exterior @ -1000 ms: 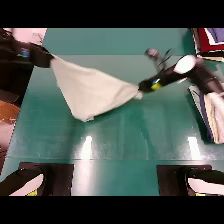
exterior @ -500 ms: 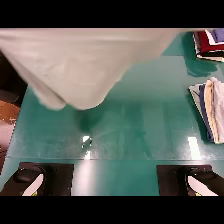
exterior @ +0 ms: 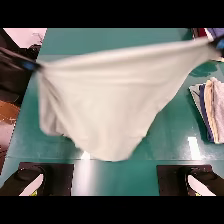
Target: Fold the shirts.
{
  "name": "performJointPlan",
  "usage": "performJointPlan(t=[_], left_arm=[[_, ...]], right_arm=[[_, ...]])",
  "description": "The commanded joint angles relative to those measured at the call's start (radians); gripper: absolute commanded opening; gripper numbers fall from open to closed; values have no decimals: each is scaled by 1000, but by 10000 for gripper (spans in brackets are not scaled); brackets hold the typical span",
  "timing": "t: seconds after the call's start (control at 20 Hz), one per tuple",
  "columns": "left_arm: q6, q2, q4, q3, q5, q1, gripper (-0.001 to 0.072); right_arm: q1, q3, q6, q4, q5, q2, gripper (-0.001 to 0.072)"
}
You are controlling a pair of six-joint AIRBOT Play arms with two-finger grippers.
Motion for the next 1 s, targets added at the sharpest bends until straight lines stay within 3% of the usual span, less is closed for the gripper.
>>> performJointPlan(t=[0.0,0.2,0.35,0.4,0.45,0.5,0.7,0.95], left_arm=[[64,-139,-117,-250,-33,-1,28],[141,-239,-122,-494,36,-1,28],[145,-247,-120,-546,54,0,32],[145,-244,-121,-539,51,0,228],[144,-244,-120,-526,46,0,501],[144,-244,-120,-502,32,0,531],[144,-244,-25,-269,0,0,533],[109,-303,59,-80,199,0,535]], right_arm=[[-2,-272,8,7,-50,3,11],[-2,-480,9,2,-194,3,10],[-2,-517,9,1,-209,3,11],[-2,-515,9,2,-212,3,10],[-2,-509,9,1,-215,3,11],[-2,-502,9,2,-218,3,10],[-2,-466,9,2,-221,3,11],[-2,-468,9,3,-224,3,11]])
